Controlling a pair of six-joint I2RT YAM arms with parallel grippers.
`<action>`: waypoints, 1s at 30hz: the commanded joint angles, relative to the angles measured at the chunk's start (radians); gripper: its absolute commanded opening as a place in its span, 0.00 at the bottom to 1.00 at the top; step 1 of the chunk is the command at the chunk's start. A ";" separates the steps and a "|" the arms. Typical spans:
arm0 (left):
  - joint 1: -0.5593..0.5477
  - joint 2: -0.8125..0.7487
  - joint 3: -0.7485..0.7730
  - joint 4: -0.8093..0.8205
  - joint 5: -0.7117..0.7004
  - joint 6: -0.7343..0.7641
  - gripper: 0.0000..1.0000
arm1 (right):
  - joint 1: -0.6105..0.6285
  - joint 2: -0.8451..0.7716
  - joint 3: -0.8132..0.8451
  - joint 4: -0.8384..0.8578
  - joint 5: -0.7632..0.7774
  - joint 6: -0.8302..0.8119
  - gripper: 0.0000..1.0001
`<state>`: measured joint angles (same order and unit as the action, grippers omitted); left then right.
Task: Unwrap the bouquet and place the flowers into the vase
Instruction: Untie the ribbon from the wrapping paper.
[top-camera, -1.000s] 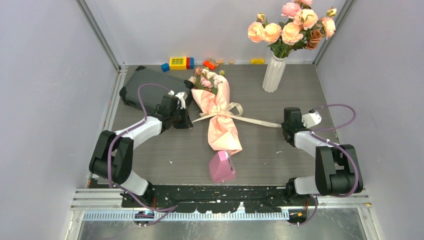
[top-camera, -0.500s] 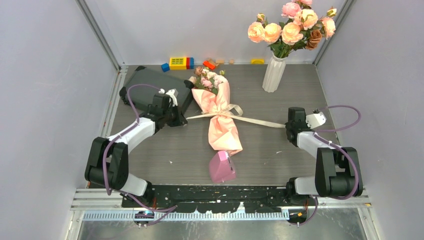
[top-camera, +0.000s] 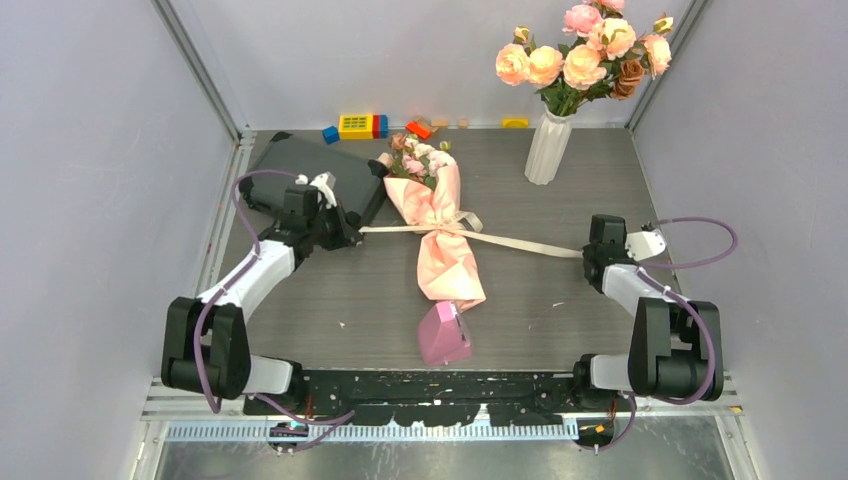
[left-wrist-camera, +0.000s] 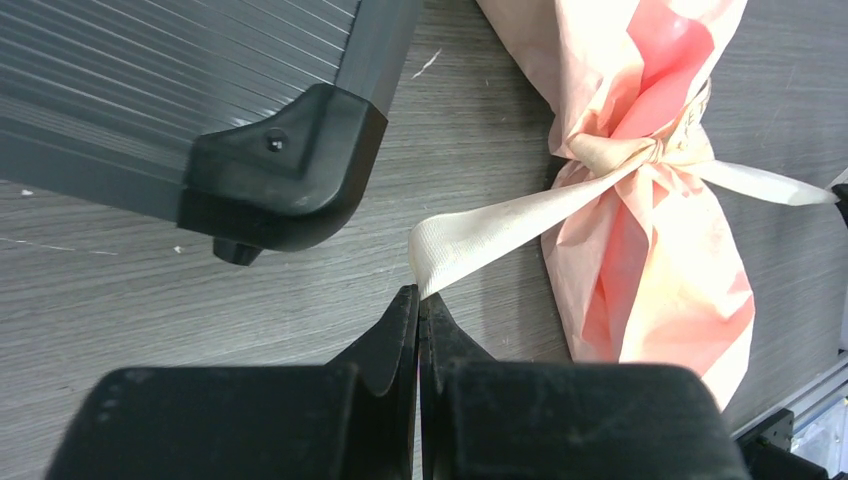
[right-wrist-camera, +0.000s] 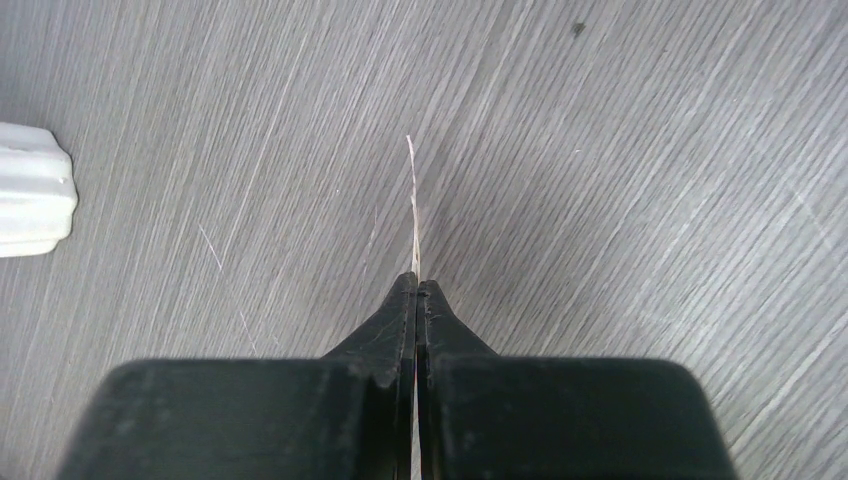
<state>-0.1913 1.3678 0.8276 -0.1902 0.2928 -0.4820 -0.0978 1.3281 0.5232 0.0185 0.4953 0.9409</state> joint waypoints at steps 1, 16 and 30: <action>0.041 -0.055 -0.014 -0.028 0.022 0.004 0.00 | -0.031 -0.044 0.017 0.009 0.013 0.005 0.00; 0.138 -0.163 -0.037 -0.070 0.061 -0.004 0.00 | -0.154 -0.099 0.015 -0.012 -0.037 -0.005 0.00; 0.267 -0.210 -0.047 -0.083 0.142 -0.005 0.00 | -0.238 -0.163 0.048 -0.117 -0.036 -0.046 0.00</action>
<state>0.0517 1.1995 0.7795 -0.2687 0.3973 -0.4900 -0.3168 1.2030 0.5266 -0.0822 0.4309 0.9176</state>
